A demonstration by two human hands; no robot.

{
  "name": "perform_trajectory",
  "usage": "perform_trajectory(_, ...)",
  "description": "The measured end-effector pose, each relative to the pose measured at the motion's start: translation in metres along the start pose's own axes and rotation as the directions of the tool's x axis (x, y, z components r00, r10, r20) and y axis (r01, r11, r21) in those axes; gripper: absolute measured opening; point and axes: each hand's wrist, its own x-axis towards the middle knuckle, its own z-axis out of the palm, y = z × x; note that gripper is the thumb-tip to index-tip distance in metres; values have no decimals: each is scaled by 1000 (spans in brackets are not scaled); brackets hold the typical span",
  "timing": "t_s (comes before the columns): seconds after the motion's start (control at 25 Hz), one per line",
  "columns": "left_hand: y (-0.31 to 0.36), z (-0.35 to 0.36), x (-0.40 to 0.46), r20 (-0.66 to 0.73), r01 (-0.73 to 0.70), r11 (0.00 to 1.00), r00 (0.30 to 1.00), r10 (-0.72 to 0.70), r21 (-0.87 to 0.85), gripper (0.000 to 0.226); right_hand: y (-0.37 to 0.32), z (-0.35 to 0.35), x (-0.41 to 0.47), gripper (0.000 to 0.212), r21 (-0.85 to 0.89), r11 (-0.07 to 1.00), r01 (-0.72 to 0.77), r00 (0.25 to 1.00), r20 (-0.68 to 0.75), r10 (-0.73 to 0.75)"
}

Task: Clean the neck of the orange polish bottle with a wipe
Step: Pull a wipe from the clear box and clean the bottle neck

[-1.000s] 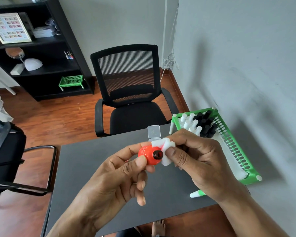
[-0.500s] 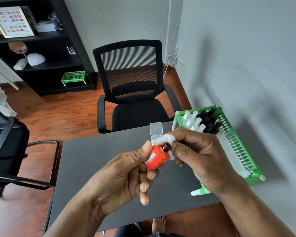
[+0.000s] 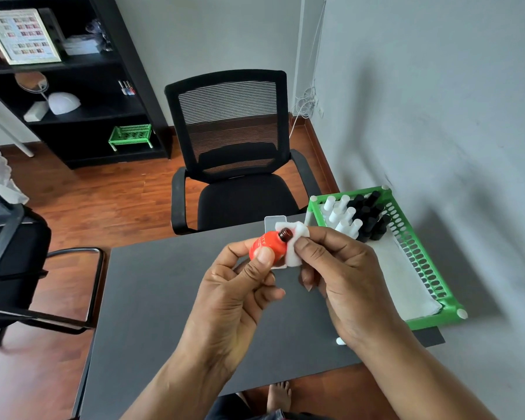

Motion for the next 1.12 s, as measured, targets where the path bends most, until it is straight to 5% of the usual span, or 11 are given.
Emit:
perform_trajectory(0.2, -3, -3, 0, -38, -100, 995, 994, 100, 14, 36, -1, -2, -3, 19, 194, 968, -158, 987, 62, 149)
perform_trajectory(0.48, 8, -18, -5, 17, -195, 974, 981, 194, 119, 41, -9, -10, -3, 16, 482, 785, -389, 917, 283, 281)
perform_trajectory(0.76, 5, -29, -7, 74, -272, 916, 962, 262, 295, 38, -6, -5, 1, 26, 338, 902, -270, 950, 246, 192)
perform_trajectory(0.88, 4, -32, -8, 73, -291, 897, 956, 284, 334, 46, -1, 0, -1, 27, 57, 997, -57, 989, 136, 49)
perform_trajectory(1.0, 6, -36, -9, 74, -310, 877, 949, 305, 367, 48, 4, 5, -4, 25, -191, 967, 167, 982, 118, -146)
perform_trajectory(1.12, 7, -40, -9, 64, -317, 860, 946, 319, 399, 47, 4, 4, -2, 24, -163, 975, 149, 980, 157, -123)
